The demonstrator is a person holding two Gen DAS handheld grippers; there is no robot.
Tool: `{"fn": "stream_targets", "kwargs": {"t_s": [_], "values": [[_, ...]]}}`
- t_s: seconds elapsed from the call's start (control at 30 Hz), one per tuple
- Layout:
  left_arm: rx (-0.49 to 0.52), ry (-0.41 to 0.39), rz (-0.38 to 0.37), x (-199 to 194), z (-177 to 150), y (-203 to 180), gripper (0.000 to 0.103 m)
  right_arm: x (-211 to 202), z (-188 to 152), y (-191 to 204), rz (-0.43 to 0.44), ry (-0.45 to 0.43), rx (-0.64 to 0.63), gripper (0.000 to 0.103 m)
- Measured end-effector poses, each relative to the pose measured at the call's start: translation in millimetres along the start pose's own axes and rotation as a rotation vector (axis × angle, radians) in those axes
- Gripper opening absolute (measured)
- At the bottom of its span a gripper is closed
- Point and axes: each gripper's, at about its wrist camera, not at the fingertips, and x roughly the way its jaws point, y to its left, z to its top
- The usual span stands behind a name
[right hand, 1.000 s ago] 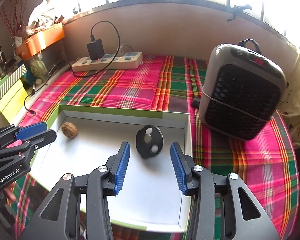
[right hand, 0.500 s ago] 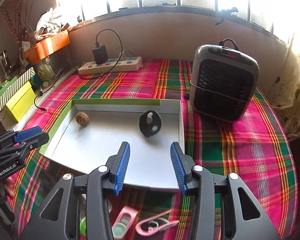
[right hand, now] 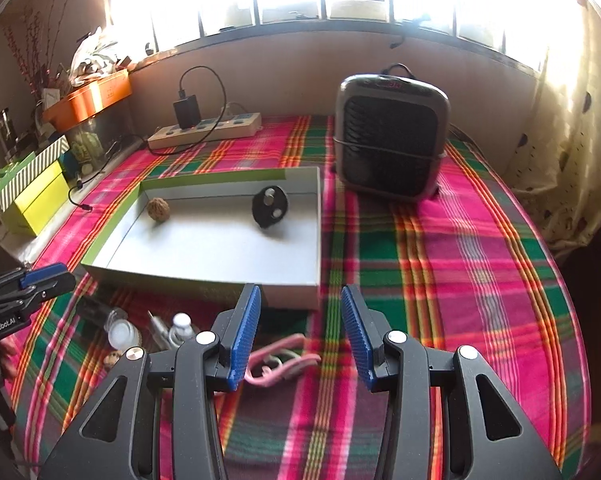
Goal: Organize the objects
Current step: 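Move the left tool to the black rectangular device while the right tool approaches the pink hook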
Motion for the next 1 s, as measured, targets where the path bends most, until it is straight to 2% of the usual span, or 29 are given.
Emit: {"fn": "stream_targets", "kwargs": {"t_s": [0.27,0.47,0.63,1.0], "values": [[-0.030,0.004,-0.075,6,-8,1,0.032,5,-21,5,0.006,0.055,0.021,0.044],[-0.045,0.014,-0.084,9,-10,5,0.032,16,-28,13,0.016,0.092,0.030,0.044],[-0.047,0.025,-0.091,13,-10,7,0.032,21,-29,17,0.006,0.107,0.023,0.057],[-0.022,0.039,-0.127,12,-13,2,0.032,24,-36,6,-0.060,0.134,0.043,0.057]]}}
